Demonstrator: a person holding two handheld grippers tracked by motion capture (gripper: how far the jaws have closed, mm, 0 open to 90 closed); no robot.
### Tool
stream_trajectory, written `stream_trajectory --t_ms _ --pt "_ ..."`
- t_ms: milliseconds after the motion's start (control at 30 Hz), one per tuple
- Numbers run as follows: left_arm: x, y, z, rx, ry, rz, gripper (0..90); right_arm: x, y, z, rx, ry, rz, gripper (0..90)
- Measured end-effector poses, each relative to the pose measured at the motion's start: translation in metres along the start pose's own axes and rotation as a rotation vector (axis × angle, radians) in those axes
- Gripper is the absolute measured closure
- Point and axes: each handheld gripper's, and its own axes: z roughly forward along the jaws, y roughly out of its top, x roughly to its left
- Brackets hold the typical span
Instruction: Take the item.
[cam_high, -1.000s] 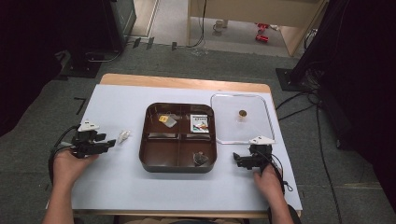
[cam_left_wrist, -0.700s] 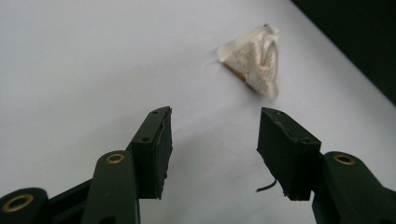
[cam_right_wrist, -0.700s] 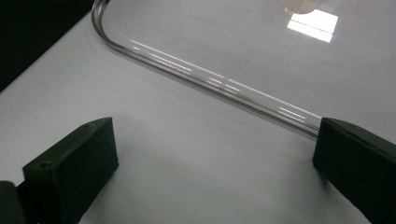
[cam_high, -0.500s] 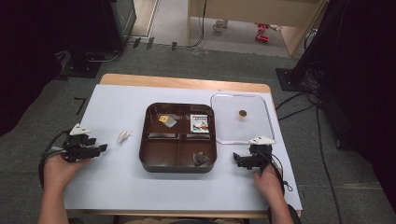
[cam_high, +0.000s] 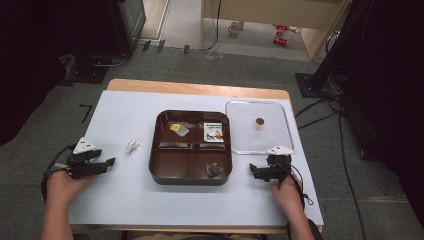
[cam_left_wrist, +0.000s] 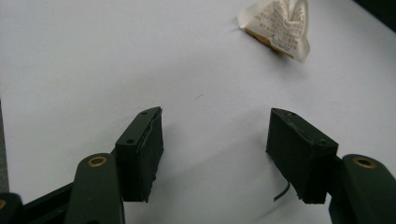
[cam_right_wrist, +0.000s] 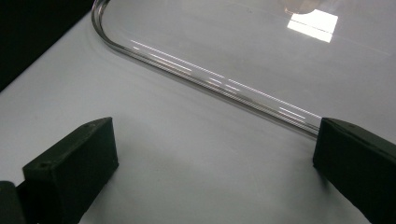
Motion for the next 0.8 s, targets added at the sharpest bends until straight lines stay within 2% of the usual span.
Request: stream_trajectory --t_ms 33,67,200,800 --pt "-0.0013 -0.0026 0.0009 -0.014 -0.012 0.017 28.9 0.0 0.0 0.0 0.0 0.0 -0.001 0.0" --pt "-0.0031 -0.0026 0.0014 -0.013 -0.004 0.029 25.0 0.0 0.0 0.0 0.0 0.0 0.0 0.0" --pt "-0.0025 -0.0025 0.0014 -0.013 -0.008 0.017 24.9 0.0 0.0 0.0 0.0 0.0 0.0 0.0" --pt "-0.0032 -0.0027 0.0014 -0.013 -0.001 0.022 24.4 0.0 0.0 0.0 0.0 0.0 0.0 0.0"
